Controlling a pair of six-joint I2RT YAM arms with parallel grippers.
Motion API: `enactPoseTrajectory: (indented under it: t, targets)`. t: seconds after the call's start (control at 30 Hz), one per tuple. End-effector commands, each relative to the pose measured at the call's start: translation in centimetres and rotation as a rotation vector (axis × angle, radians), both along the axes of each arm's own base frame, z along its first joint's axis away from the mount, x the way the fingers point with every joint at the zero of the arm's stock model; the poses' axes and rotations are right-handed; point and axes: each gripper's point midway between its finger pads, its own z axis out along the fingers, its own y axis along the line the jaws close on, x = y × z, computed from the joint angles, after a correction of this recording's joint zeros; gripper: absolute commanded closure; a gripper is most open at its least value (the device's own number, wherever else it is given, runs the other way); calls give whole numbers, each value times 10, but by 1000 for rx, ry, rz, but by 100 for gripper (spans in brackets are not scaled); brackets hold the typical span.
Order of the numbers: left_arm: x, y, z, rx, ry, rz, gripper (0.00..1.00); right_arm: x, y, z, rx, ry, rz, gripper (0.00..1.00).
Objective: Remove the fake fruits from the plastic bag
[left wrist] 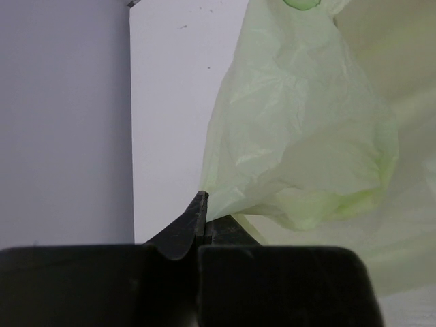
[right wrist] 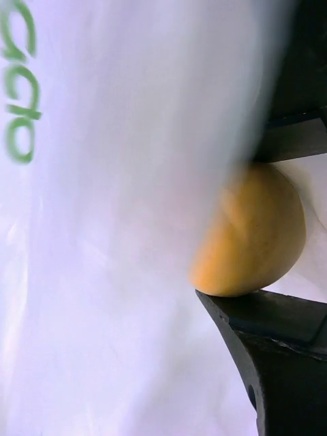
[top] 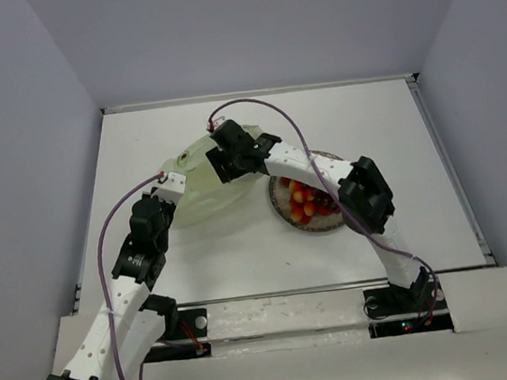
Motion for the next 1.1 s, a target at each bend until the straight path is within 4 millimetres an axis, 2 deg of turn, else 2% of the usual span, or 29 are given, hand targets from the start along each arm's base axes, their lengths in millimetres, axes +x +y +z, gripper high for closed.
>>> enactPoseTrajectory:
  t: [0.0, 0.13, 0.3, 0.4, 0.43, 0.53, 0.63, 0.67, 0.7, 0.73, 0.77, 0.8, 0.87, 0.93, 1.07]
  targets:
    - [7, 3, 16, -16, -58, 31, 99, -22, 61, 157, 429, -210, 276, 77]
    - [6, 7, 11, -4, -49, 50, 99, -39, 72, 178, 502, -187, 373, 73]
    - [6, 12, 18, 0, -63, 78, 99, -60, 88, 188, 592, -134, 486, 70]
    - [6, 12, 22, 4, -70, 83, 99, -60, 89, 194, 660, -104, 501, 68]
    - [7, 12, 22, 5, -71, 83, 99, -54, 87, 195, 667, -118, 495, 68]
    - [8, 12, 27, 1, -81, 83, 99, -59, 91, 197, 707, -94, 551, 66]
    - [8, 13, 27, 4, -81, 90, 99, -46, 80, 183, 643, -119, 458, 67]
    - [8, 14, 27, 6, -81, 91, 99, -43, 75, 181, 625, -134, 439, 67]
    - [8, 15, 27, 8, -80, 95, 99, -44, 67, 190, 616, -166, 424, 67]
    - [8, 15, 25, 9, -76, 95, 99, -42, 60, 181, 579, -179, 410, 68]
    - [8, 15, 24, 10, -73, 95, 99, -45, 57, 185, 579, -188, 415, 68]
    - [7, 15, 22, 10, -70, 94, 99, -49, 53, 203, 602, -220, 423, 68]
    - [8, 15, 20, 14, -62, 94, 99, -53, 51, 221, 645, -231, 411, 71]
    - [8, 15, 18, 18, -56, 94, 99, -56, 50, 246, 691, -257, 410, 71]
    - [9, 17, 17, 31, -50, 106, 99, -61, 43, 316, 810, -342, 393, 72]
